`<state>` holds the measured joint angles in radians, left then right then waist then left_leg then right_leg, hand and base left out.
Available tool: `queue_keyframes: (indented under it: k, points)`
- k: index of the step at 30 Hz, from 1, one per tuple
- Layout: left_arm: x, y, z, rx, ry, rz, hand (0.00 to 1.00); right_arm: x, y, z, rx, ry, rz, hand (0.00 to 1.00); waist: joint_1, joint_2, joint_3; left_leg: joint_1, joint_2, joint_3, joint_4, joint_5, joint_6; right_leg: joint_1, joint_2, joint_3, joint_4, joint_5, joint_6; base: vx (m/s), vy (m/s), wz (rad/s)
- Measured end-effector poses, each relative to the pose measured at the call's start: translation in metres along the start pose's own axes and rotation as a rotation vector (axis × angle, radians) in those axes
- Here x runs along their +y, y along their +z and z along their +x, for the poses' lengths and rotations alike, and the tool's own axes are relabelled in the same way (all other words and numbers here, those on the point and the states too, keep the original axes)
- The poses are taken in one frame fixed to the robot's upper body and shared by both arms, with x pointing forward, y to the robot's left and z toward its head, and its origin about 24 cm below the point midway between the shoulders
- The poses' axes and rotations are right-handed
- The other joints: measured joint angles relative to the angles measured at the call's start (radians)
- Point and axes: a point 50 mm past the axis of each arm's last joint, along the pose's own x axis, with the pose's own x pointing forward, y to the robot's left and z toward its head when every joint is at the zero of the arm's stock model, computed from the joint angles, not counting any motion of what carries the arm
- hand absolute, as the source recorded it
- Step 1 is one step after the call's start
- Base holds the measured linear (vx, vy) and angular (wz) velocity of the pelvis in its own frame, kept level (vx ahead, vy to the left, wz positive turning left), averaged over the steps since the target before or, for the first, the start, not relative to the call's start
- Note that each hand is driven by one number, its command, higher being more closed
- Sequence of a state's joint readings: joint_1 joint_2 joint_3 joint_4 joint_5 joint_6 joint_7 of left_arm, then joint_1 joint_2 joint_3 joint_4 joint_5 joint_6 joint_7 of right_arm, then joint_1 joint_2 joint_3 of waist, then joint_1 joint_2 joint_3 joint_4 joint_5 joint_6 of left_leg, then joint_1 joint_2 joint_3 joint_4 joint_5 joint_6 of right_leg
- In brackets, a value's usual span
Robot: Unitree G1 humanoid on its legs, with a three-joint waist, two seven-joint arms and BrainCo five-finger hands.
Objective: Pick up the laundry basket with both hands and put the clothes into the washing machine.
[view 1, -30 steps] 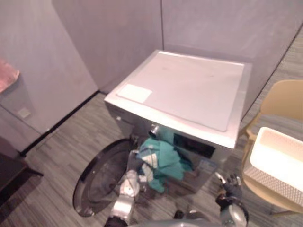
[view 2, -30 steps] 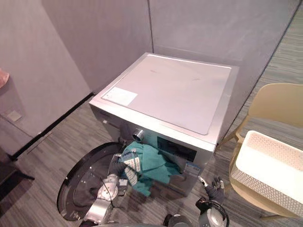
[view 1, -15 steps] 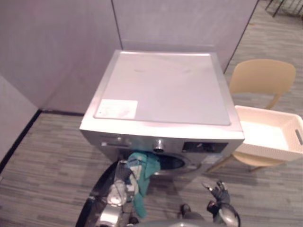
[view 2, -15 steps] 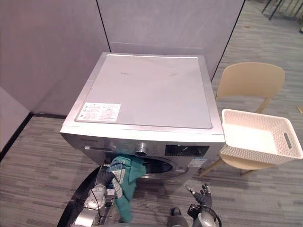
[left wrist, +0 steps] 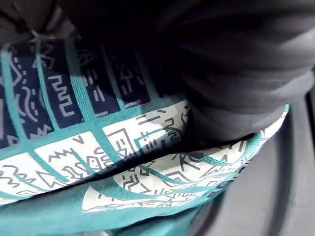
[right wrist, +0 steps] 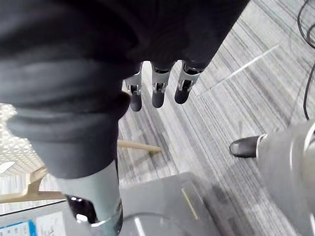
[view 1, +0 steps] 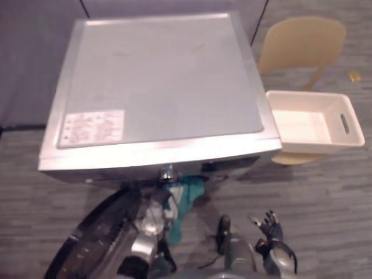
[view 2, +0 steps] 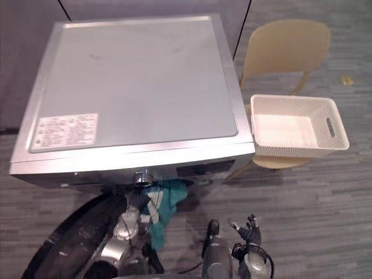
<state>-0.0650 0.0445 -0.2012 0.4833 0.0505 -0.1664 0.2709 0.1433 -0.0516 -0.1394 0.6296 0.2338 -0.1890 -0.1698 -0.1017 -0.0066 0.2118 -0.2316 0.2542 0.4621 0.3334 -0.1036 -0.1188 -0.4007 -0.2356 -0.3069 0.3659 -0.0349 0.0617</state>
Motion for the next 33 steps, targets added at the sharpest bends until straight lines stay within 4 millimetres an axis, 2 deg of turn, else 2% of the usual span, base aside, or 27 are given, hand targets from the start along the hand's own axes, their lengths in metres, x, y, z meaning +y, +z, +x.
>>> queue_keyframes:
  k: [3,5,6,7,11,13,14,16,18,19,21,22,23,24,26,27,28,29,31,33]
  points:
    - [0.001,0.02,0.012,-0.083,0.03,-0.013,1.0,0.004,0.018,0.007,-0.061,0.018,-0.003,0.0,-0.001,0.003,0.085,-0.1,0.042,-0.04,0.126,-0.033,0.0,-0.068,-0.013,-0.023,0.099,-0.041,-0.01,-0.11,-0.068,0.21]
    - [0.001,0.031,0.018,-0.119,0.054,-0.016,1.0,0.015,0.034,0.01,-0.123,0.055,-0.002,0.0,0.004,0.003,0.11,-0.181,0.069,-0.049,0.181,-0.061,-0.002,-0.155,-0.015,-0.022,0.163,-0.048,-0.01,-0.17,0.005,0.01]
    - [0.003,0.038,0.022,-0.14,0.067,-0.017,1.0,0.022,0.044,0.009,-0.168,0.082,0.003,0.0,0.004,0.002,0.132,-0.213,0.085,-0.046,0.2,-0.106,-0.003,-0.196,-0.016,-0.022,0.199,-0.076,-0.014,-0.16,-0.021,0.01]
    - [0.004,0.046,0.027,-0.165,0.086,-0.023,1.0,0.03,0.054,0.007,-0.211,0.106,0.019,0.0,0.007,-0.011,0.159,-0.254,0.104,-0.043,0.252,-0.129,0.0,-0.233,-0.027,-0.022,0.236,-0.106,-0.016,-0.17,-0.029,-0.06]
    - [0.01,0.07,0.039,-0.22,0.156,-0.046,1.0,0.05,0.077,-0.002,-0.316,0.173,0.034,0.0,0.009,-0.018,0.191,-0.407,0.183,-0.053,0.442,-0.21,0.003,-0.38,-0.025,-0.008,0.363,-0.156,-0.046,-0.18,-0.038,-0.29]
    - [0.016,0.101,0.053,-0.296,0.209,-0.085,1.0,0.055,0.089,-0.005,-0.364,0.173,0.066,0.0,0.014,-0.023,0.216,-0.507,0.227,-0.062,0.536,-0.233,0.005,-0.481,-0.019,0.005,0.437,-0.175,-0.054,-0.11,-0.064,-0.22]
    - [0.018,0.11,0.056,-0.316,0.227,-0.097,1.0,0.055,0.091,-0.006,-0.374,0.175,0.072,0.0,0.013,-0.023,0.218,-0.537,0.24,-0.07,0.563,-0.238,0.009,-0.508,-0.016,0.005,0.455,-0.178,-0.059,-0.11,-0.075,-0.24]
    - [0.034,0.152,0.069,-0.408,0.304,-0.177,1.0,0.054,0.103,-0.009,-0.423,0.16,0.102,0.0,0.007,-0.026,0.228,-0.664,0.283,-0.107,0.669,-0.269,0.011,-0.618,-0.009,0.006,0.535,-0.192,-0.08,-0.09,-0.062,-0.22]
    - [0.045,0.181,0.075,-0.472,0.343,-0.225,1.0,0.053,0.11,-0.011,-0.46,0.15,0.123,0.0,0.008,-0.032,0.244,-0.721,0.308,-0.119,0.724,-0.287,0.014,-0.675,-0.007,0.008,0.577,-0.195,-0.084,-0.06,-0.036,-0.25]
    - [0.055,0.206,0.081,-0.512,0.366,-0.28,1.0,0.051,0.115,-0.014,-0.484,0.141,0.155,0.0,0.003,-0.037,0.248,-0.779,0.327,-0.132,0.771,-0.304,0.019,-0.727,-0.003,0.011,0.608,-0.198,-0.088,-0.06,-0.034,-0.31]
    - [0.071,0.231,0.085,-0.55,0.406,-0.336,1.0,0.049,0.118,-0.015,-0.499,0.131,0.186,0.0,0.001,-0.041,0.251,-0.828,0.348,-0.144,0.81,-0.32,0.019,-0.772,0.01,0.016,0.627,-0.198,-0.089,-0.04,-0.02,-0.32]
    - [0.08,0.25,0.085,-0.583,0.418,-0.379,1.0,0.046,0.12,-0.016,-0.506,0.112,0.226,0.0,0.0,-0.044,0.252,-0.856,0.363,-0.146,0.835,-0.33,0.025,-0.8,0.019,0.021,0.638,-0.197,-0.09,-0.04,-0.011,-0.39]
    - [0.09,0.27,0.084,-0.624,0.424,-0.422,1.0,0.044,0.12,-0.017,-0.51,0.101,0.268,0.0,-0.002,-0.049,0.255,-0.878,0.376,-0.146,0.856,-0.339,0.026,-0.823,0.027,0.028,0.646,-0.195,-0.092,-0.04,-0.004,-0.33]
    - [0.094,0.28,0.082,-0.645,0.423,-0.44,1.0,0.042,0.12,-0.018,-0.511,0.095,0.282,0.0,-0.004,-0.049,0.255,-0.888,0.379,-0.147,0.862,-0.344,0.025,-0.832,0.029,0.028,0.647,-0.195,-0.093,-0.04,0.0,-0.29]
    - [0.109,0.325,0.072,-0.754,0.414,-0.503,1.0,0.037,0.113,-0.019,-0.495,0.072,0.318,0.0,-0.008,-0.05,0.254,-0.921,0.401,-0.147,0.885,-0.359,0.029,-0.863,0.047,0.031,0.641,-0.187,-0.102,-0.04,0.006,-0.31]
    - [0.114,0.341,0.066,-0.797,0.413,-0.514,1.0,0.036,0.111,-0.02,-0.487,0.066,0.329,0.0,-0.009,-0.051,0.253,-0.929,0.408,-0.145,0.891,-0.363,0.029,-0.871,0.052,0.032,0.64,-0.185,-0.102,-0.04,0.007,-0.34]
    - [0.125,0.374,0.052,-0.895,0.415,-0.519,1.0,0.036,0.107,-0.021,-0.475,0.06,0.349,0.0,-0.015,-0.053,0.252,-0.945,0.414,-0.143,0.896,-0.365,0.03,-0.887,0.059,0.036,0.635,-0.179,-0.102,-0.03,0.005,-0.24]
    - [0.13,0.392,0.042,-0.951,0.418,-0.517,1.0,0.037,0.106,-0.021,-0.468,0.062,0.358,0.0,-0.02,-0.054,0.252,-0.953,0.418,-0.14,0.897,-0.365,0.03,-0.895,0.061,0.035,0.631,-0.175,-0.104,-0.03,0.0,-0.27]
    - [0.149,0.455,-0.006,-1.175,0.409,-0.526,1.0,0.037,0.097,-0.023,-0.436,0.065,0.387,0.0,-0.027,-0.056,0.251,-0.965,0.435,-0.123,0.902,-0.365,0.03,-0.914,0.075,0.038,0.619,-0.164,-0.107,-0.02,-0.01,-0.3]
    - [0.152,0.462,-0.024,-1.28,0.402,-0.528,1.0,0.034,0.094,-0.023,-0.424,0.067,0.398,0.0,-0.032,-0.074,0.243,-0.967,0.447,-0.118,0.907,-0.365,0.03,-0.922,0.083,0.035,0.616,-0.158,-0.115,-0.02,-0.028,-0.23]
